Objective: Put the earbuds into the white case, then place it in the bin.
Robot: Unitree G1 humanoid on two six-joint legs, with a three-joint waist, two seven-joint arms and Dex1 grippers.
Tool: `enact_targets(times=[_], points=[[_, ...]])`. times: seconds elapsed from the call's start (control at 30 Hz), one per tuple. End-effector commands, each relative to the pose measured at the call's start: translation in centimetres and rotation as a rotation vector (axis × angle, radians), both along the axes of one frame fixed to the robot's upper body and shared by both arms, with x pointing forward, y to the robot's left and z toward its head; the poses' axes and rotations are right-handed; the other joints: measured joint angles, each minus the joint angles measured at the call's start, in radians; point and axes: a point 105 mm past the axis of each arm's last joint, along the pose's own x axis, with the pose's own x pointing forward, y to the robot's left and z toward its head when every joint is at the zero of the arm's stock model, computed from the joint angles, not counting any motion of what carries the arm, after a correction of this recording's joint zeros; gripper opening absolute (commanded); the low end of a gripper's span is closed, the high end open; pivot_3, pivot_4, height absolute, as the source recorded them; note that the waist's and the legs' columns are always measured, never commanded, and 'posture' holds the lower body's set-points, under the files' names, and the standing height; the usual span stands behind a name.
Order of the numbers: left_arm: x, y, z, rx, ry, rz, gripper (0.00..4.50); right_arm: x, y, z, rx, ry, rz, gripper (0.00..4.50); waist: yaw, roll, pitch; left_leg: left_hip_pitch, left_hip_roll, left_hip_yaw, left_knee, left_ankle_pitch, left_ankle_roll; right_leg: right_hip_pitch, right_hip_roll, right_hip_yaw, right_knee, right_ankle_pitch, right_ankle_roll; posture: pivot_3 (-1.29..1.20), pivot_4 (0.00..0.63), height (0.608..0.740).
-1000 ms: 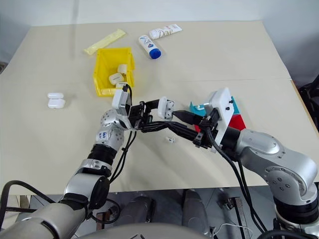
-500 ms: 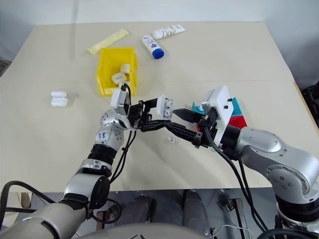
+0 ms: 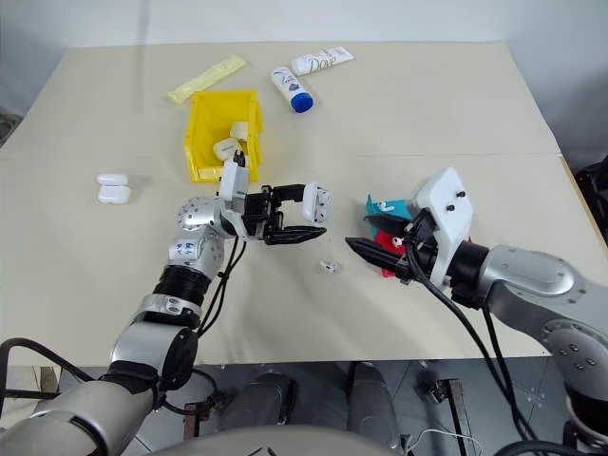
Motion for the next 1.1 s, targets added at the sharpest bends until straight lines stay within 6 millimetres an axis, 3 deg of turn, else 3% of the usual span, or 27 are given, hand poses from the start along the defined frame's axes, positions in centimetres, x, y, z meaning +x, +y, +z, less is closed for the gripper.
enact_targets(times=[0.03, 0.1, 0.2, 0.23, 0.33, 0.53, 0.67, 0.87, 1.0, 1.1], points=[[0.5, -0.8, 1.2, 0.072, -0.082, 0.017, 2.83, -0.3, 1.5, 3.1, -0.056, -0.141, 0.052, 1.79, 0.0, 0.0, 0.0, 0.0, 0.0, 0.0, 0.0, 0.0, 0.0, 0.0, 0.0, 0.0, 0.0, 0.0, 0.0, 0.0, 0.15, 0.74], [0.9, -0.9, 1.1, 0.118, -0.097, 0.038, 2.83, 0.7, 2.3, 4.2, -0.075, -0.166, 0.055, 1.15, -0.003, 0.0, 0.0, 0.0, 0.0, 0.0, 0.0, 0.0, 0.0, 0.0, 0.0, 0.0, 0.0, 0.0, 0.0, 0.0, 0.15, 0.74], [1.4, -1.3, 1.1, 0.148, -0.107, 0.067, 2.83, 1.8, 4.3, 4.4, -0.126, -0.146, 0.088, 0.11, -0.003, -0.001, 0.0, 0.0, 0.001, 0.0, -0.001, 0.0, 0.0, -0.001, 0.0, 0.0, 0.0, 0.0, 0.0, 0.0, 0.15, 0.74], [1.5, -1.5, 1.1, 0.154, -0.111, 0.07, 2.83, 2.1, 5.1, 4.3, -0.144, -0.136, 0.102, 0.05, -0.003, -0.001, 0.0, 0.0, 0.001, 0.0, -0.001, 0.0, 0.0, -0.001, 0.0, 0.0, -0.001, 0.0, 0.0, 0.0, 0.15, 0.74], [1.6, -1.8, 1.2, 0.154, -0.119, 0.07, 2.83, 3.1, 6.4, 3.4, -0.187, -0.107, 0.113, 0.05, -0.001, -0.001, 0.0, -0.001, 0.001, 0.0, -0.002, 0.0, 0.0, -0.001, -0.001, 0.0, -0.001, 0.0, 0.0, 0.0, 0.15, 0.74], [1.6, -2.3, 1.4, 0.141, -0.13, 0.065, 2.83, 4.3, 7.0, 1.6, -0.264, -0.09, 0.123, 0.05, -0.002, -0.001, 0.0, -0.002, -0.003, -0.001, 0.0, 0.001, 0.001, -0.001, -0.003, -0.001, 0.0, 0.0, 0.0, 0.0, 0.15, 0.74], [1.4, -1.5, 1.7, 0.114, -0.133, 0.063, 2.83, 4.4, 6.2, 1.3, -0.295, -0.085, 0.113, 0.05, -0.006, -0.001, 0.0, -0.002, -0.002, -0.001, 0.0, 0.001, 0.001, -0.001, -0.002, -0.001, 0.0, 0.0, 0.0, 0.0, 0.15, 0.74], [1.6, 0.8, 2.2, 0.079, -0.113, 0.099, 2.83, 3.1, 4.1, 1.9, -0.291, -0.099, 0.087, 0.05, -0.005, -0.001, 0.0, -0.002, -0.002, -0.001, 0.0, 0.001, 0.001, -0.001, -0.002, -0.001, 0.0, 0.0, 0.0, 0.0, 0.15, 0.74], [1.8, 1.7, 2.4, 0.07, -0.092, 0.122, 2.83, 2.1, 3.5, 2.9, -0.201, -0.151, 0.096, 0.05, 0.0, -0.001, 0.0, -0.002, -0.002, -0.001, 0.0, 0.0, 0.001, -0.001, -0.003, -0.001, 0.0, 0.0, 0.0, 0.0, 0.15, 0.74], [2.3, 3.1, 2.5, 0.065, -0.05, 0.176, 2.83, 0.8, 1.9, 3.5, 0.013, -0.123, 0.132, 0.21, 0.001, -0.003, -0.001, -0.002, -0.003, -0.001, 0.001, 0.0, 0.001, -0.001, -0.003, -0.001, 0.0, 0.0, 0.001, 0.0, 0.15, 0.74]])
